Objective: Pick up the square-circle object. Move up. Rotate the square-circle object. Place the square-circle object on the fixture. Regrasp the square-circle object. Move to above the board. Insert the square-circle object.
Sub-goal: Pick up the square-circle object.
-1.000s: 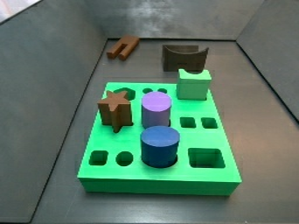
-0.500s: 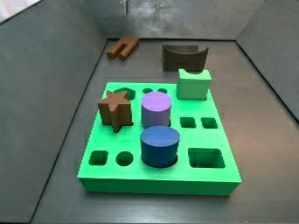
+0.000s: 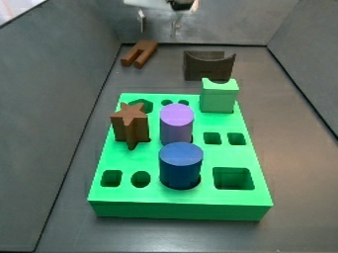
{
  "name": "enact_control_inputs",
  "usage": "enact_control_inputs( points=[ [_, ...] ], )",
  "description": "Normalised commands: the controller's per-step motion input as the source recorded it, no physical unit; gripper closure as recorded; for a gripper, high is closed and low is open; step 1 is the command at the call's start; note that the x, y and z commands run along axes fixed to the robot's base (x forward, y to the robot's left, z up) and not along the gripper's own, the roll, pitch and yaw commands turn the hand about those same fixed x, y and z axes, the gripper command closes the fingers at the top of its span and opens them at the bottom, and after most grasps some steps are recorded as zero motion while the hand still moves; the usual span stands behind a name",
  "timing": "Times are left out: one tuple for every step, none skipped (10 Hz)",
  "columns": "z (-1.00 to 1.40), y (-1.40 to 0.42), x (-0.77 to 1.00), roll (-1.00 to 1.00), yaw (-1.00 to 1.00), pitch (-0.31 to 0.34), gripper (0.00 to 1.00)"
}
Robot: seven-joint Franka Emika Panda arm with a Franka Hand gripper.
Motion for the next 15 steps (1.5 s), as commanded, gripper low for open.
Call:
enact_control_inputs(
  points=[
    [-0.25, 0.00, 0.11, 0.00, -0.09, 0.174, 0.00],
    [0.00, 0.00, 0.02, 0.00, 0.00, 0.007, 0.00],
    [-0.20, 0.00, -0.22, 0.00, 0.00, -0.127, 0.00],
    [-0.28, 0.10, -0.47, -0.05, 0.00, -0.246, 0.00],
    [-0.38, 0.13, -0.57, -0.14, 0.00, -0.227, 0.00],
    [-0.23, 0.11, -0.48, -0.08, 0.00, -0.211, 0.00],
    [-0.20, 0.15, -0.35, -0.09, 0.00, -0.167, 0.00],
    [-0.22, 0.09, -0.12, -0.10, 0.00, -0.111, 0.00],
    [-0.28, 0.06, 0.00, -0.10, 0.01, -0.066, 0.00],
    [-0.45, 0.04, 0.00, -0.12, 0.01, -0.094, 0.00],
    [-0.45, 0.06, -0.06, -0.14, 0.00, -0.130, 0.00],
    [-0.34, 0.07, -0.11, -0.12, 0.00, -0.111, 0.00],
    [0.00, 0.08, -0.27, -0.05, -0.05, -0.049, 0.00],
    [0.15, 0.00, 0.00, 0.00, -0.05, 0.026, 0.00],
    [0.07, 0.00, 0.00, -0.01, -0.03, 0.000, 0.00]
  ],
)
